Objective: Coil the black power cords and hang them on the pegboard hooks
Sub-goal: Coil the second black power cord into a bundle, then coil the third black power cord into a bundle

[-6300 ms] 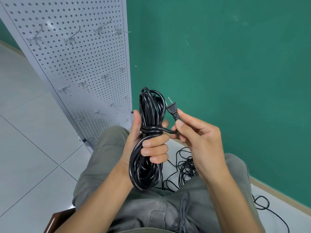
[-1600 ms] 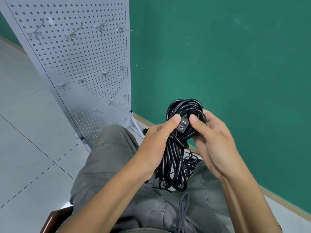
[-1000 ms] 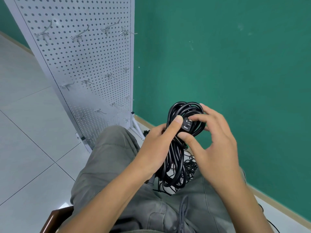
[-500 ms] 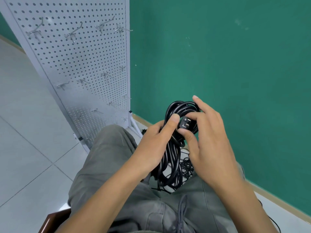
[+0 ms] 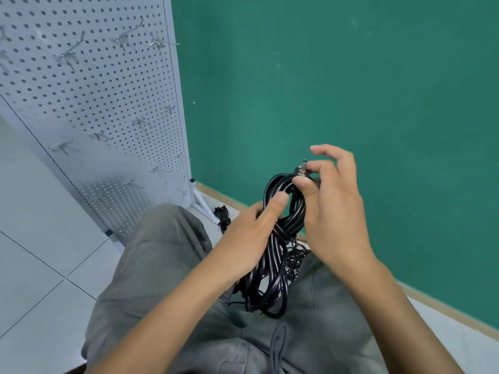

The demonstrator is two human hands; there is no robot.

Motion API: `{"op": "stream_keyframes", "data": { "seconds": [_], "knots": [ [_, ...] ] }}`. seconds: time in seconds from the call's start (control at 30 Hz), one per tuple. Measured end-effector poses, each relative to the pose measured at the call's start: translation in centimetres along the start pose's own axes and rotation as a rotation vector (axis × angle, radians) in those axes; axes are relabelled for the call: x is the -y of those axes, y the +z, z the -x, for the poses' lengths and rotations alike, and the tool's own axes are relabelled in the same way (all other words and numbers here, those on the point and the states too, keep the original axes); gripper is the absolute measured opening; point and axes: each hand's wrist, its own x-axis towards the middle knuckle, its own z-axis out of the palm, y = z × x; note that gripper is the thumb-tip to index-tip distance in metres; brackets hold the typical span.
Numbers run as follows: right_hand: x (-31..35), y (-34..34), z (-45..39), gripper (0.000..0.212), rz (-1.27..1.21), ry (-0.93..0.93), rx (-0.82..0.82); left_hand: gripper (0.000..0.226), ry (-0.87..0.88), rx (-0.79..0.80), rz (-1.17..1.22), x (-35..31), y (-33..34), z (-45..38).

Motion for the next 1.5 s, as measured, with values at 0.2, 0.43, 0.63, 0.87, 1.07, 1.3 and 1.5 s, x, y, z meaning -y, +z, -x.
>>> {"op": "stream_keyframes", "data": {
  "seconds": [0.2, 0.43, 0.63, 0.87, 1.07, 1.3, 1.5],
  "knots": [
    [-3.3, 1.1, -2.4, 0.017, -0.251, 0.32, 0.019, 0.063, -0.014, 0.076, -0.108, 0.0, 0.5, -1.8],
    [-7.7, 5.0, -5.8, 0.024, -0.528, 0.466, 0.271, 0.057, -0.332, 0.265, 0.258, 1.5, -2.0, -6.8],
    [-11.9, 10.3, -9.0, 0.037, -0.438, 0.538, 0.488, 0.052, -0.428, 0.252, 0.283, 7.1, -4.2, -12.6],
    [-21.0, 18.8, -8.9, 0.005, -0.357, 0.747, 0.708, 0.038, -0.703, -0.097, 0.371, 17.9, -3.2, -21.6],
    [-30.3, 25.4, -6.6, 0.019, -0.207, 0.88, 0.896, 0.021, -0.907, -0.24, 0.478, 26.7, -1.5, -27.5],
    [-37.5, 33.2, -3.2, 0.012, -0.181, 0.957, 1.057, 0.024, -1.042, -0.461, 0.378, 37.9, -1.2, -32.3],
    [-37.8, 40.8, 0.8, 0.016, -0.295, 0.814, 1.267, 0.015, -1.077, -0.459, 0.197, 43.7, -2.2, -34.0]
  ]
}}
